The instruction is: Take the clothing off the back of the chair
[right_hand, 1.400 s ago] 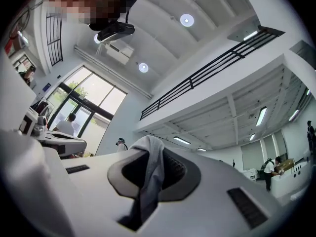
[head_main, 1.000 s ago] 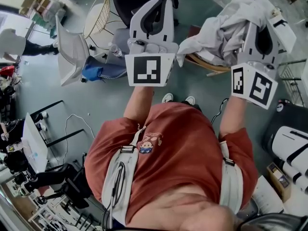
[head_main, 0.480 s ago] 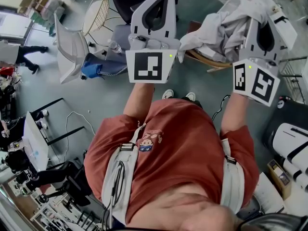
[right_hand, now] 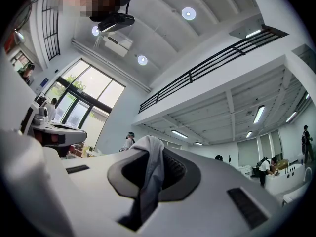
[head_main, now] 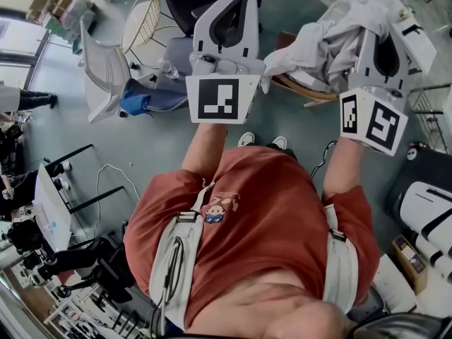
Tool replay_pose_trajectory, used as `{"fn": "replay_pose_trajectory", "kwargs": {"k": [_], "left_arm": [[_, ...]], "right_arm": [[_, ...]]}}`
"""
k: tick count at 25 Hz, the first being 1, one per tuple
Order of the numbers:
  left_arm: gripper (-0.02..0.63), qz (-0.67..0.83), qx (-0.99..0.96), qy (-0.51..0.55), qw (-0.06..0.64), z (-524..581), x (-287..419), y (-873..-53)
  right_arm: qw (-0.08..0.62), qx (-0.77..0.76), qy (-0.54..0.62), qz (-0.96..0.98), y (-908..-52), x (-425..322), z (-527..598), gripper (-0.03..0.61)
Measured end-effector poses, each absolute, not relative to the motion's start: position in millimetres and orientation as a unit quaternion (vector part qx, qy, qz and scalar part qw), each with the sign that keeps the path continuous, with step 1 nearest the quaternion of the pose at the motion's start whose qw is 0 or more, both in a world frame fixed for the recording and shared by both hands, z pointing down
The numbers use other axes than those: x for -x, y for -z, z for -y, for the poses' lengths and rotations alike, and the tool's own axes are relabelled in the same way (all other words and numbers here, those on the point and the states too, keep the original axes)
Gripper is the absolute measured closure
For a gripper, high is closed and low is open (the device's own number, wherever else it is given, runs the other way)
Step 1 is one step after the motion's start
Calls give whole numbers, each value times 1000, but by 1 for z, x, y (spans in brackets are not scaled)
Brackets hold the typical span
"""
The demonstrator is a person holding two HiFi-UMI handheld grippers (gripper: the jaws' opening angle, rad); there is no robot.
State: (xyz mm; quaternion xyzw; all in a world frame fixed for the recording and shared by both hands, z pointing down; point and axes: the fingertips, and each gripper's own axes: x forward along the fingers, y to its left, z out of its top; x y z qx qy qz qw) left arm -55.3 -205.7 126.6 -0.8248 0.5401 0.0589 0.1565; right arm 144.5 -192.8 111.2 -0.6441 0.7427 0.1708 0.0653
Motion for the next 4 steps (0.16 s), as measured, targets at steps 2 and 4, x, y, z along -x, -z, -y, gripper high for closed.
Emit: {"fn": "replay_pose_trajectory", "kwargs": {"k": [2,4], "left_arm": [[600,-540,826,-59,154,206,54,-128],[600,-538,826,-57,155,205,53,-129]], "right_arm": [[65,644,-171,-743,-112,-145,193,540],[64,644,-171,-743,-112,-145,192,540]]}}
